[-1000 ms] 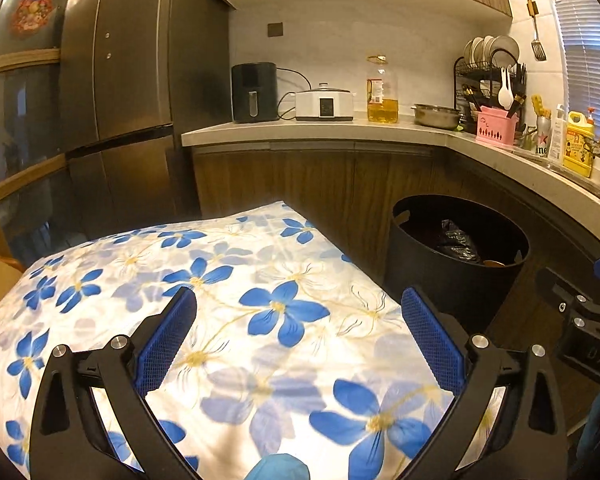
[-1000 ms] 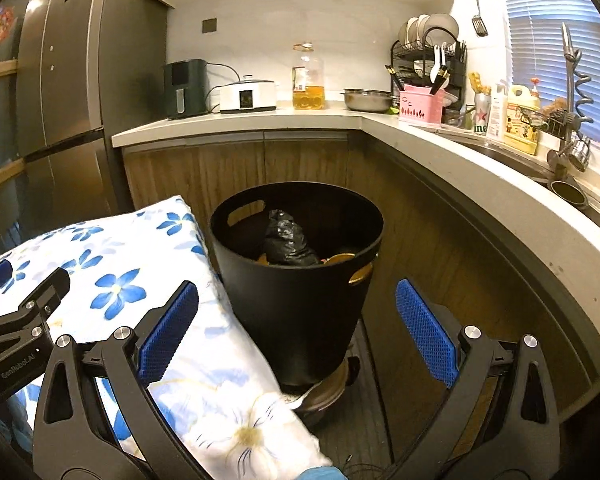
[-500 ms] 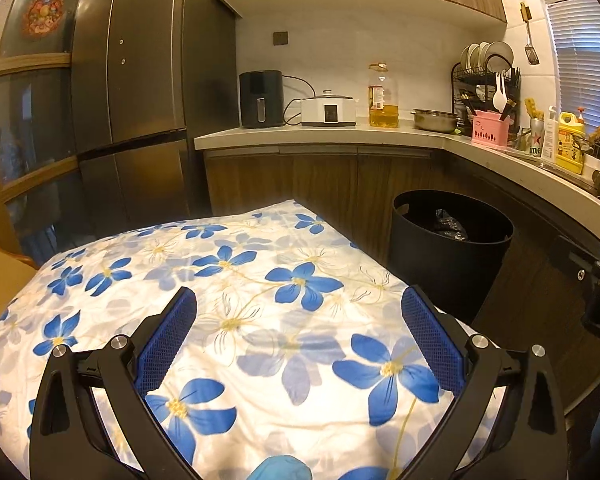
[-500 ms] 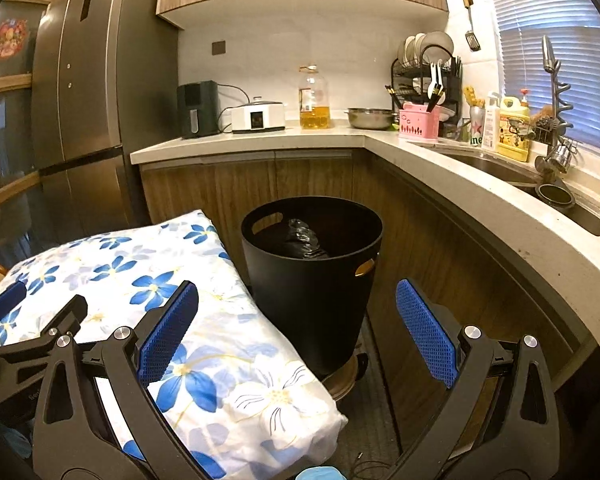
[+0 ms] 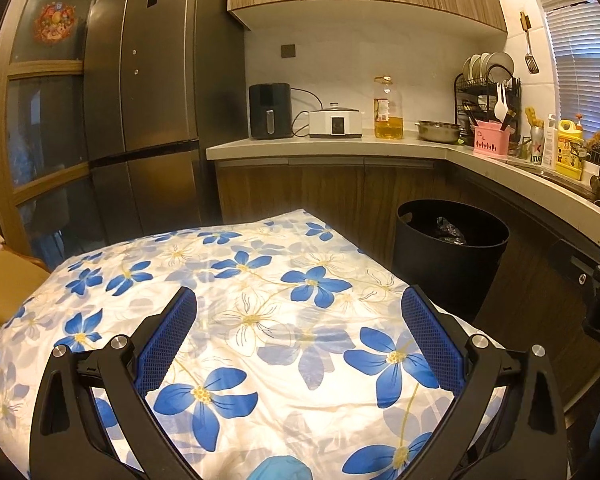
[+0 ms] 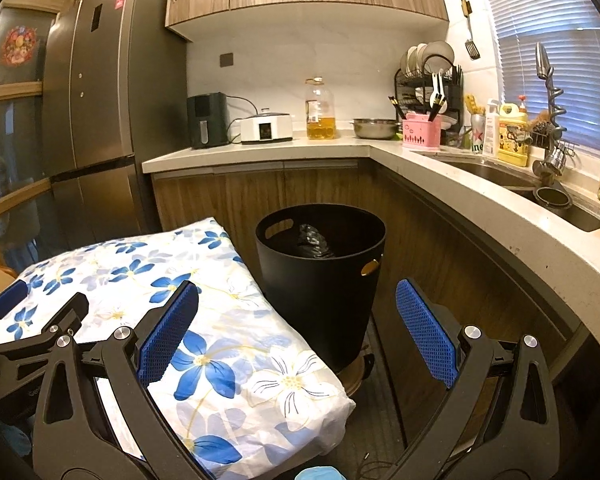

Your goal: Collect trash

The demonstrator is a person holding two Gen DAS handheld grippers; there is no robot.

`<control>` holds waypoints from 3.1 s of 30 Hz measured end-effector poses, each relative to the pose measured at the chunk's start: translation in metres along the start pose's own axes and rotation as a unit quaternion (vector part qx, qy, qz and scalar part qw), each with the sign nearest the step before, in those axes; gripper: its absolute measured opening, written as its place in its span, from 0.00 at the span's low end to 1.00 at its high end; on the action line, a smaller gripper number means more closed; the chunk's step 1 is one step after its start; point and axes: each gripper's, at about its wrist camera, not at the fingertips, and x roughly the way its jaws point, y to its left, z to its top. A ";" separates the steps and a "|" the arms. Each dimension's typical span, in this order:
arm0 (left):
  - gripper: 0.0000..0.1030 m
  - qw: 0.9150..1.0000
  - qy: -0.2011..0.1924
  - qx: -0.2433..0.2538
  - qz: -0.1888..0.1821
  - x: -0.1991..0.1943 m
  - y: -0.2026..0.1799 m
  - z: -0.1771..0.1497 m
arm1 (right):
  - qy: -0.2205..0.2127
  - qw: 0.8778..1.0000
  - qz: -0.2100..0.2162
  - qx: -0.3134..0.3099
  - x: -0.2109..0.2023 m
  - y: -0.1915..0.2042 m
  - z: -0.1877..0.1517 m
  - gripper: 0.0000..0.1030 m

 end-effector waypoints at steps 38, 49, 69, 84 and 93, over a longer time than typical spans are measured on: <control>0.95 1.000 -0.015 -0.011 0.022 -0.019 0.022 -0.001 | -0.020 0.999 0.042 -0.012 -0.021 0.021 0.002 0.95; 0.95 1.000 -0.015 -0.012 0.021 -0.019 0.024 -0.001 | -0.022 0.999 0.042 -0.011 -0.022 0.021 0.003 0.95; 0.95 1.000 -0.016 -0.012 0.024 -0.021 0.024 0.000 | -0.023 0.999 0.043 -0.012 -0.022 0.023 0.004 0.95; 0.95 1.000 -0.015 -0.011 0.023 -0.021 0.024 0.000 | -0.022 0.999 0.044 -0.012 -0.021 0.022 0.006 0.95; 0.95 1.000 -0.015 -0.011 0.023 -0.021 0.025 0.000 | -0.022 0.999 0.045 -0.011 -0.021 0.022 0.005 0.95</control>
